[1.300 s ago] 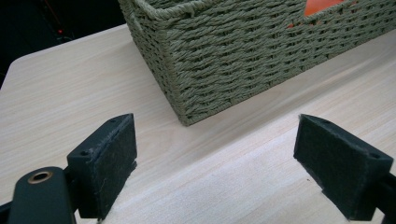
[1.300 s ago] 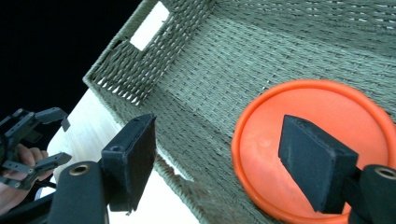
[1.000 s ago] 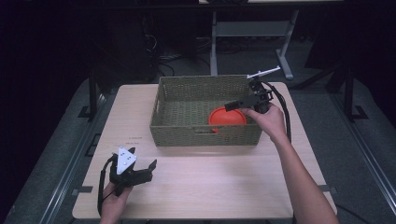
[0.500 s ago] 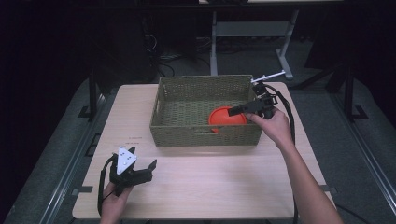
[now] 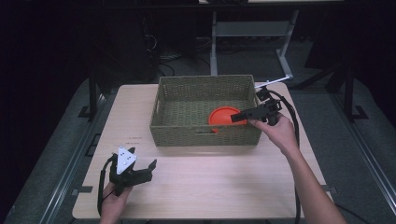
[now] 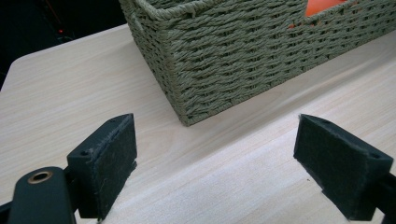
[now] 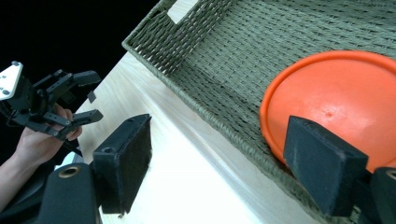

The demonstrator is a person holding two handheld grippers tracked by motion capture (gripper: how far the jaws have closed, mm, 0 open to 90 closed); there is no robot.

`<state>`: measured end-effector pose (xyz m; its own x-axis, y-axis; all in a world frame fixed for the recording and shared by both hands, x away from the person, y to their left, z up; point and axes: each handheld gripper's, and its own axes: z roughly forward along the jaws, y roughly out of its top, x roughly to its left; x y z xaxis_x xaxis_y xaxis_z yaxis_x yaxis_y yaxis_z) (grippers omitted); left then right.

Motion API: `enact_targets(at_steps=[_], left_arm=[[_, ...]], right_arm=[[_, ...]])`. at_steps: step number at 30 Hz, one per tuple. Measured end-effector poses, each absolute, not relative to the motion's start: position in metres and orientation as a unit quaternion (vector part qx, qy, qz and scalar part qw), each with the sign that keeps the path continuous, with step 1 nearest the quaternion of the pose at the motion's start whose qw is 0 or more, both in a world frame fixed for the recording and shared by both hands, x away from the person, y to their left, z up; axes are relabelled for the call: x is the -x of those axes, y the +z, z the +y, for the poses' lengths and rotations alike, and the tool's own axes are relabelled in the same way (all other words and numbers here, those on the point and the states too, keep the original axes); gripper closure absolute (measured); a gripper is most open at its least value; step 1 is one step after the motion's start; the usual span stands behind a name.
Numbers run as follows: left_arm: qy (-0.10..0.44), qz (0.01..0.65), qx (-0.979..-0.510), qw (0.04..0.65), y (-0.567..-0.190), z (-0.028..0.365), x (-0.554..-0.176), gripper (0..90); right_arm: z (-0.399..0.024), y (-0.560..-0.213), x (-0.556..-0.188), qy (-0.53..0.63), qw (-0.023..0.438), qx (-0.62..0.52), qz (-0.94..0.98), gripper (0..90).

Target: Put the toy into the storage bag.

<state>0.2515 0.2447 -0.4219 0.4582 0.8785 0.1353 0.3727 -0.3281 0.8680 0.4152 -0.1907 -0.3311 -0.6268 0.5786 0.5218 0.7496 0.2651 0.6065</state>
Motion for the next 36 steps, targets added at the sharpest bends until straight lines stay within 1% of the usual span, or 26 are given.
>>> enact_targets(at_steps=[19,36], left_arm=[[0.313,0.415,-0.753,0.402,-0.422,0.245,-0.252,12.8],[0.312,0.415,-0.755,0.401,-0.422,0.245,-0.252,12.8]], right_arm=[[-0.2,-0.341,-0.394,-0.439,0.101,0.412,-0.792,22.9],[-0.215,-0.361,-0.376,-0.443,0.117,0.411,-0.788,22.8]])
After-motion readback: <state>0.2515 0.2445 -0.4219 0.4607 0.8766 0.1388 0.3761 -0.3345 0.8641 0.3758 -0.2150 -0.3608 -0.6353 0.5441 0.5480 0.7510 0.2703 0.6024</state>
